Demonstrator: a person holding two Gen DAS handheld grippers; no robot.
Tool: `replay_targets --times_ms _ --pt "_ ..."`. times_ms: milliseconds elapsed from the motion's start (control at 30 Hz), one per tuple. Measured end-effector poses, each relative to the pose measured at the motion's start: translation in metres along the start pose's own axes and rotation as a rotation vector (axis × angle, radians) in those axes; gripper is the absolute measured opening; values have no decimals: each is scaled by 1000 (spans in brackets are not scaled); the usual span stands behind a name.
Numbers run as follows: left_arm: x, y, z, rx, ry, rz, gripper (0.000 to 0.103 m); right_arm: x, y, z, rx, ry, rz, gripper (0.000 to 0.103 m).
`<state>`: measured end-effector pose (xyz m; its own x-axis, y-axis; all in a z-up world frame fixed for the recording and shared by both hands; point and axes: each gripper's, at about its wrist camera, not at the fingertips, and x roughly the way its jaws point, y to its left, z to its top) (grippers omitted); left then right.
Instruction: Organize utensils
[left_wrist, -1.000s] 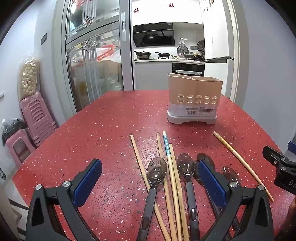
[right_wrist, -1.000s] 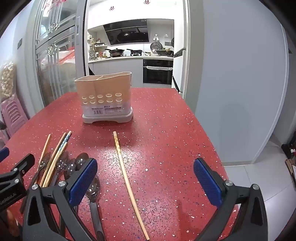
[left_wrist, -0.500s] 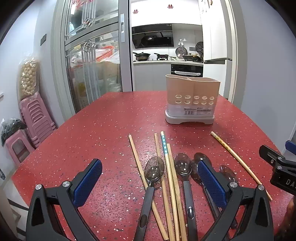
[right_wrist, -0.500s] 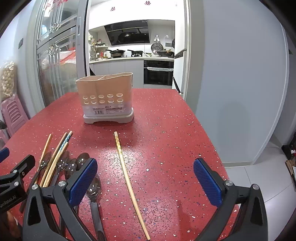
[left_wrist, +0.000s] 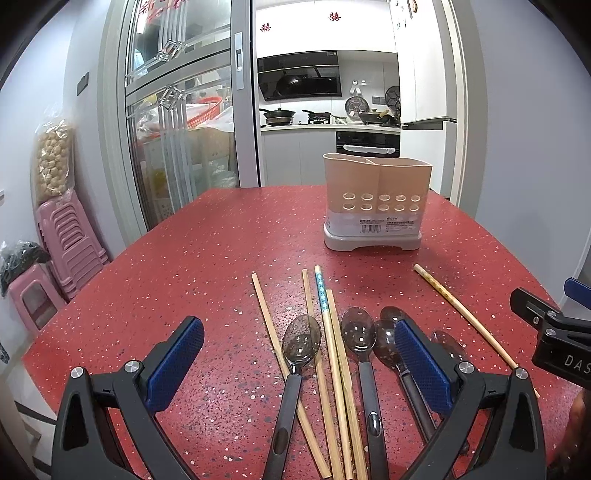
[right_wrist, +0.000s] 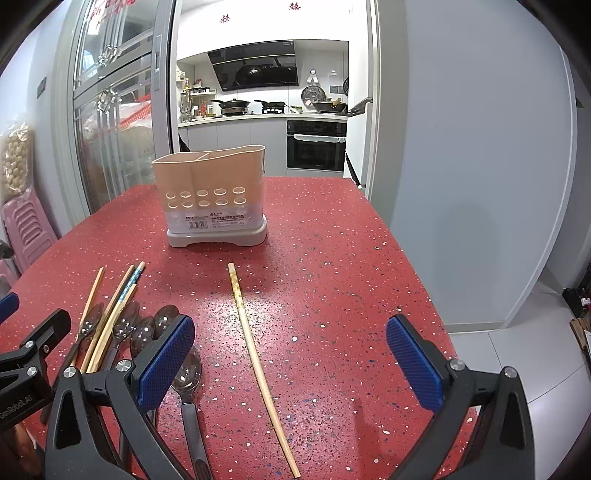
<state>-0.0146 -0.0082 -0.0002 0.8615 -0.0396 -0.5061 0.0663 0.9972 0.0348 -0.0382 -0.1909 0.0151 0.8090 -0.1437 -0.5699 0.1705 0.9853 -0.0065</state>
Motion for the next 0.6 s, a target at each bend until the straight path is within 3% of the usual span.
replay_targets --times_ms 600 --pt "-6 1 1 -5 -20 -15 103 -4 -2 2 6 -9 -2 103"
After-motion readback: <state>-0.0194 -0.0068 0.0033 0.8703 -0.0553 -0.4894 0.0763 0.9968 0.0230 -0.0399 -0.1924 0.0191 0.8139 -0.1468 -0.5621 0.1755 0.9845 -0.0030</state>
